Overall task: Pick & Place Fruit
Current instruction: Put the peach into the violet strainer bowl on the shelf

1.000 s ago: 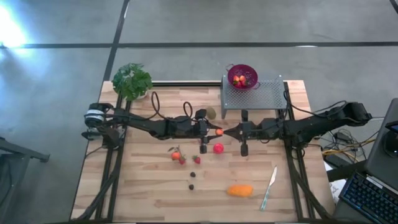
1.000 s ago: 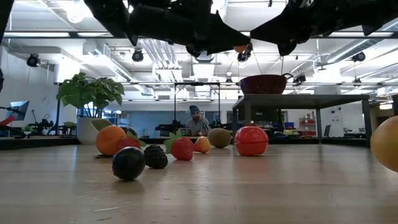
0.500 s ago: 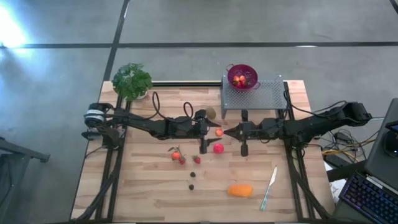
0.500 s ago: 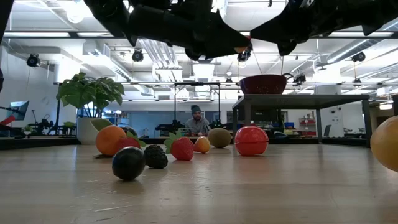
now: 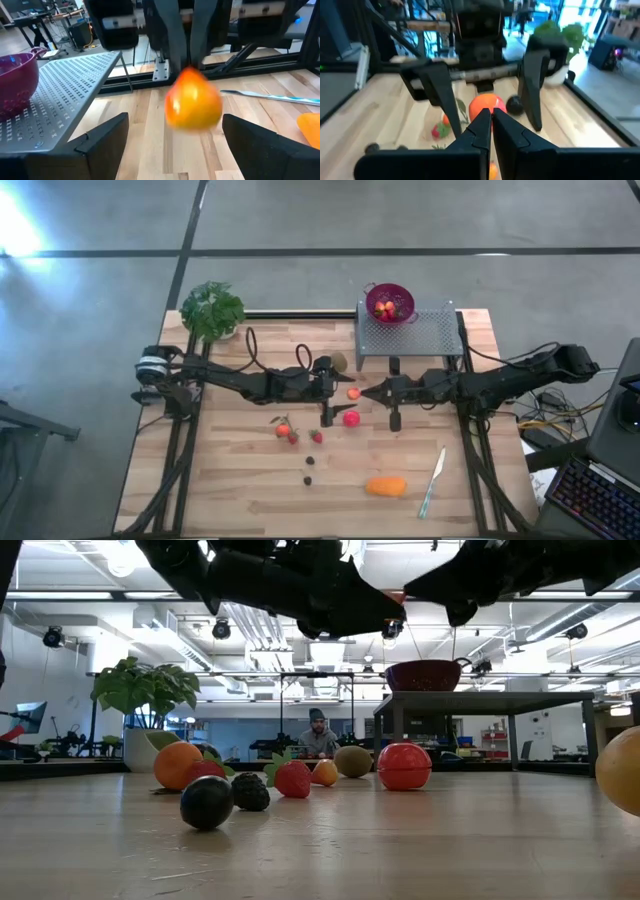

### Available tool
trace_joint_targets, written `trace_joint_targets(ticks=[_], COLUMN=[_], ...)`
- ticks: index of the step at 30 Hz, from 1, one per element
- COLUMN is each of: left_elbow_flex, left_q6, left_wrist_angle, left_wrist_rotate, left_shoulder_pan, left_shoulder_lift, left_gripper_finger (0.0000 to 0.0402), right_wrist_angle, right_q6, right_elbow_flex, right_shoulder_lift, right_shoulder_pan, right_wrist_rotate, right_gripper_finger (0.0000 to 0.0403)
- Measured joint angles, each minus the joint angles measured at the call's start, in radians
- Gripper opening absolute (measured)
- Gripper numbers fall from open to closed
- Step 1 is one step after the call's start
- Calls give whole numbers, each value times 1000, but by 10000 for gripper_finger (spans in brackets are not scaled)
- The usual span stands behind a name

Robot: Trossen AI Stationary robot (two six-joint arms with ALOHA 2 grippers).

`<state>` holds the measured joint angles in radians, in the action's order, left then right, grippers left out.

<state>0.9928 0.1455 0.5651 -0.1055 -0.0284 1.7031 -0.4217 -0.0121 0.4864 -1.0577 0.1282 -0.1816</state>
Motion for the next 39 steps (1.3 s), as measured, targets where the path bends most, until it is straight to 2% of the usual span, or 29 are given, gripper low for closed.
trace_joint_targets(ticks=[4, 11, 18, 23, 26, 33, 39], left_elbow_flex=[0, 0, 0, 0, 0, 0, 0], left_q6=[0, 0, -13, -16, -21, -32, -34], left_wrist_angle=[0, 2, 1, 0, 1, 2, -8], left_wrist_rotate=[0, 0, 0, 0, 0, 0, 1], left_shoulder_pan=[0, 0, 0, 0, 0, 0, 0], left_shoulder_lift=[0, 0, 0, 0, 0, 0, 0], left_gripper_finger=[326, 328, 328, 328, 328, 328, 328], right_wrist_angle=[126, 507, 797, 920, 958, 1024, 1101], right_q6=[22, 44, 22, 7, 1, 6, 27], right_elbow_flex=[50, 231, 409, 517, 569, 680, 774], right_shoulder_lift=[71, 142, 131, 121, 95, -36, -180], right_shoulder_pan=[-4, -56, -192, -317, -409, -665, -823], right_wrist_rotate=[-6, -132, -158, -155, -96, 133, 217], right_gripper_finger=[8, 8, 8, 8, 8, 8, 8])
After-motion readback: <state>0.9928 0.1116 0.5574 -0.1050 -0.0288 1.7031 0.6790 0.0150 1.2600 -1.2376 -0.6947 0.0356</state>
